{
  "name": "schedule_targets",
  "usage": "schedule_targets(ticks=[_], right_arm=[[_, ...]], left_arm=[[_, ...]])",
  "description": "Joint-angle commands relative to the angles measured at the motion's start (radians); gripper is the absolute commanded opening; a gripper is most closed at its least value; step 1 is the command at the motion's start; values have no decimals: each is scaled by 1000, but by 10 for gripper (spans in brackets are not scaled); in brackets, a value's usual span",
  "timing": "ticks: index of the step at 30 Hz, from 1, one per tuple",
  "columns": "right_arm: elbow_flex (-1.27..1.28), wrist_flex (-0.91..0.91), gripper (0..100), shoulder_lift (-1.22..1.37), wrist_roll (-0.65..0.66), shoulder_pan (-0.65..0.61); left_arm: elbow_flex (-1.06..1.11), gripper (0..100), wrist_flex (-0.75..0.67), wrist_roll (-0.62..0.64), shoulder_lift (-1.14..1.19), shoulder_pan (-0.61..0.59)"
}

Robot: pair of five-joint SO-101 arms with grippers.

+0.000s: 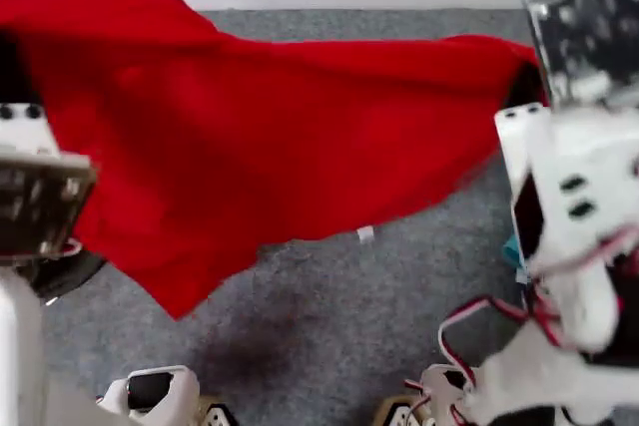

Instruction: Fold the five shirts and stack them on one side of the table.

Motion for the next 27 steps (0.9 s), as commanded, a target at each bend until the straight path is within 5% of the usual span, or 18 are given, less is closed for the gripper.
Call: schedule_targets(ticks=[1,12,20,27], right_arm=[[-43,41,8,-61,2,22],[103,39,8,-127,48,166],[575,-54,9,27,44,122],[721,-383,9,291,-11,90]], left_arm=[[-79,13,17,-21,-5,-6],[-156,13,167,-32,11,-5],[280,13,58,-103,135,92],[489,13,-262,-97,382,126]])
